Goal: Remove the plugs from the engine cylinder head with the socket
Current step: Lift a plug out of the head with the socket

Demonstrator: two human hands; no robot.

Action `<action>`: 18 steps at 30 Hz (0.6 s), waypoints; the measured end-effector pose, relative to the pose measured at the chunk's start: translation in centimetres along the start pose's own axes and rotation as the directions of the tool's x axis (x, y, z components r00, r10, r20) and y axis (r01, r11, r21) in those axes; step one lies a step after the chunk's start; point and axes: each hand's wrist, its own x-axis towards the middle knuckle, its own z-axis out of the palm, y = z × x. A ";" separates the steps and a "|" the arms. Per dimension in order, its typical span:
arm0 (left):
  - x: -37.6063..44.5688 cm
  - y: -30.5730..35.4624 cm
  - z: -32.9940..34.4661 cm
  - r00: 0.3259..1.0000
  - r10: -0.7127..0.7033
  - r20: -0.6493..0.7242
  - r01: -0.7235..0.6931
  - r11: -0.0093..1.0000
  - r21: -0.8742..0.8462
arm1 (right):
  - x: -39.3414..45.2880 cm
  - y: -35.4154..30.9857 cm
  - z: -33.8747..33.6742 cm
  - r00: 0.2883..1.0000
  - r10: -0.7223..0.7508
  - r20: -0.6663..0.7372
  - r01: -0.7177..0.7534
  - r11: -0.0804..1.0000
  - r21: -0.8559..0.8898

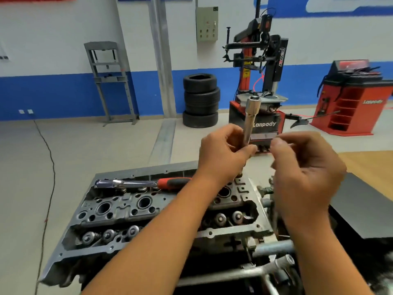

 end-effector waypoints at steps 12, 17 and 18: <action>3.1 -3.7 -3.1 0.950 0.207 0.235 -0.165 0.968 -0.189 | 1.8 6.6 1.4 0.853 0.321 0.410 -0.228 0.938 -0.260; 2.9 -3.6 -3.3 0.948 0.146 0.283 -0.073 0.965 -0.254 | 1.8 5.9 2.5 0.850 0.315 0.422 -0.224 0.941 -0.252; 2.8 -3.6 -3.4 0.949 0.140 0.282 -0.059 0.959 -0.278 | 1.7 6.2 2.4 0.833 0.315 0.454 -0.223 0.943 -0.246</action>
